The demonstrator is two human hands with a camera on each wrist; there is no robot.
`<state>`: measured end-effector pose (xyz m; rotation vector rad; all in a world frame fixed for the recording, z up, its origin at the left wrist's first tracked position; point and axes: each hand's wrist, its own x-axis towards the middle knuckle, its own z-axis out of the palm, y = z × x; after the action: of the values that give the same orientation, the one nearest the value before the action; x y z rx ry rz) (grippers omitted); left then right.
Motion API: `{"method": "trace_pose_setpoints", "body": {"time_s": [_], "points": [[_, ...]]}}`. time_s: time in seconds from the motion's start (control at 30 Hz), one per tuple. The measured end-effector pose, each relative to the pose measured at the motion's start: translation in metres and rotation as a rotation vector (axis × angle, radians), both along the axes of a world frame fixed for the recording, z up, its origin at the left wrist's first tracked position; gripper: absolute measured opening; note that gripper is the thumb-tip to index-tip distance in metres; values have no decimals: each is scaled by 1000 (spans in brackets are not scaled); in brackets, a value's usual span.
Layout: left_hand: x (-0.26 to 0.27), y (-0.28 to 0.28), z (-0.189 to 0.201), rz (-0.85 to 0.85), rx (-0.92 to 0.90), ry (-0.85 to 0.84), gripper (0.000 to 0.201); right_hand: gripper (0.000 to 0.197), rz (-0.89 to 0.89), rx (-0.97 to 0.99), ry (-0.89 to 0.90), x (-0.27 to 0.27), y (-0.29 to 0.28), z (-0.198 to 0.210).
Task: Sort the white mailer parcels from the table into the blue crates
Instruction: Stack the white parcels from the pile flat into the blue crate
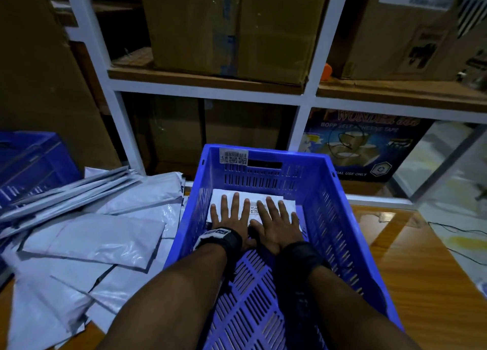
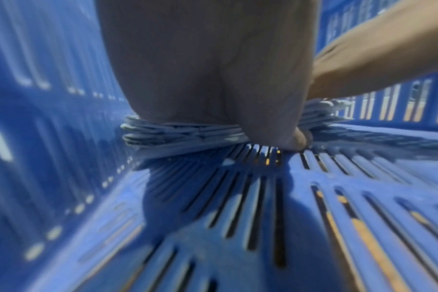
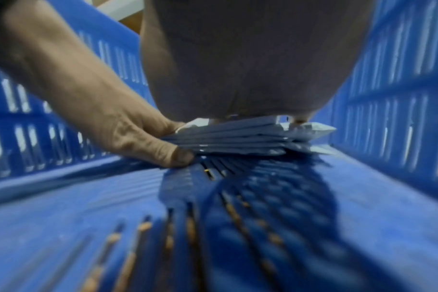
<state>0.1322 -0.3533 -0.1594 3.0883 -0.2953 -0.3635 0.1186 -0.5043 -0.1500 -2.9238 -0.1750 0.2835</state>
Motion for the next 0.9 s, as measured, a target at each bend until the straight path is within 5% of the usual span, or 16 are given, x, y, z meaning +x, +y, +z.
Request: {"method": "trace_pose_setpoints", "body": {"time_s": [0.5, 0.7, 0.9], "points": [[-1, 0, -7, -9, -6, -51, 113, 66, -41, 24, 4, -5, 0, -17], [-5, -3, 14, 2, 11, -14, 119, 68, -52, 37, 104, -1, 1, 6], [-16, -16, 71, 20, -30, -93, 93, 56, -39, 43, -239, -2, 2, 68]]}}
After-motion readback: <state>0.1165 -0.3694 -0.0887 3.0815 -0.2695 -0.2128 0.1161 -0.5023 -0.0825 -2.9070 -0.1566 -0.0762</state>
